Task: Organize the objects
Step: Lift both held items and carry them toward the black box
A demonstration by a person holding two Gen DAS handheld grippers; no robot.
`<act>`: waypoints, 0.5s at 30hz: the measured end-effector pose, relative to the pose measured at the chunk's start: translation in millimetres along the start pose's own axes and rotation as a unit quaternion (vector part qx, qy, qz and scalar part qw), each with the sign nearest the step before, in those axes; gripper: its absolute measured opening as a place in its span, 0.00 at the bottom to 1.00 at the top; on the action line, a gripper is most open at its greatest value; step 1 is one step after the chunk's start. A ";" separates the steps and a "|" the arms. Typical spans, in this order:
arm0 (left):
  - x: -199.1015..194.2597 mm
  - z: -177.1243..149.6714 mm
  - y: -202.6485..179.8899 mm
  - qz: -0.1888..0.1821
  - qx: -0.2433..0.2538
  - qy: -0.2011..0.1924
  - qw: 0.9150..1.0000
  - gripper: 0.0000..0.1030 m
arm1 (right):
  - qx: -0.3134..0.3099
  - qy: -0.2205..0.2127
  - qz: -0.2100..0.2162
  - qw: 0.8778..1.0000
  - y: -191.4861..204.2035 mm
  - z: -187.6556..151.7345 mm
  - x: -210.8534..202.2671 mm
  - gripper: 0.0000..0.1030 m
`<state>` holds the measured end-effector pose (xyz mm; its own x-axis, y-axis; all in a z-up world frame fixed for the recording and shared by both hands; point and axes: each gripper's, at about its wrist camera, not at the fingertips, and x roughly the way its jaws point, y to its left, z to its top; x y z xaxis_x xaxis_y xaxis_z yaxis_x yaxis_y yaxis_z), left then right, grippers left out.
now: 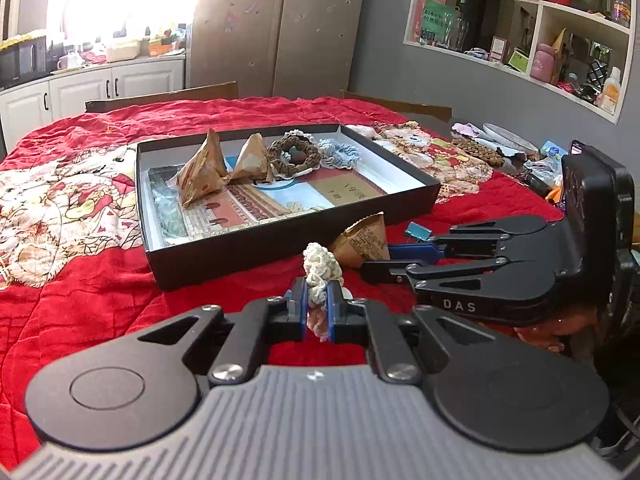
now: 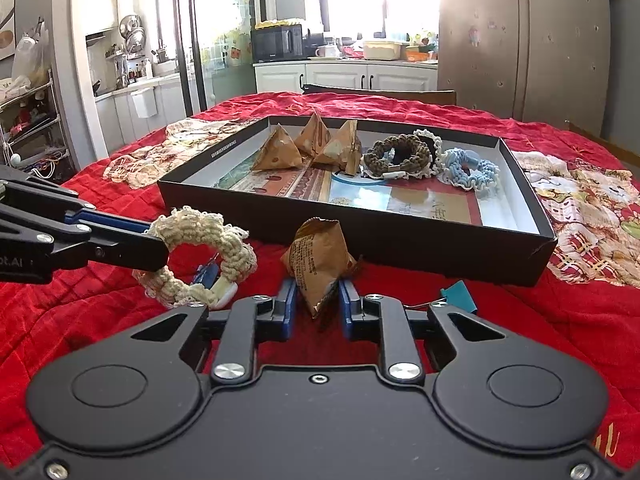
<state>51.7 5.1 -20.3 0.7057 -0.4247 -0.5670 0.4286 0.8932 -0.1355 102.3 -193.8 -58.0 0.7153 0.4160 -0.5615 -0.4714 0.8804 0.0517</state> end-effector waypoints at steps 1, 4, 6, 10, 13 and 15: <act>-0.3 0.5 -0.7 -0.001 0.001 -0.001 1.000 0.11 | 0.000 -0.001 0.000 1.000 -0.1 0.2 -0.5 0.20; -1.3 1.8 -2.4 -0.002 0.003 -0.003 1.000 0.11 | 0.002 -0.005 0.000 1.000 0.0 0.1 -2.5 0.19; -2.3 2.7 -3.4 -0.003 0.004 -0.005 1.000 0.11 | 0.001 -0.007 0.001 1.000 0.3 0.2 -4.0 0.19; -5.0 5.6 -5.8 -0.003 0.007 -0.012 1.000 0.11 | 0.000 -0.010 0.004 1.000 1.8 0.1 -7.7 0.19; -7.5 7.9 -7.1 -0.002 0.008 -0.015 1.000 0.11 | -0.001 -0.013 0.005 1.000 2.5 -0.1 -10.8 0.19; -8.3 9.0 -8.0 -0.001 0.010 -0.016 1.000 0.11 | -0.001 -0.015 0.006 1.000 2.5 -0.2 -13.8 0.19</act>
<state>47.5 0.2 -7.2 0.7228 -0.4308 -0.5403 0.4403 0.8897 -0.1204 91.2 -197.4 -50.2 0.7248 0.4336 -0.5354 -0.4810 0.8748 0.0573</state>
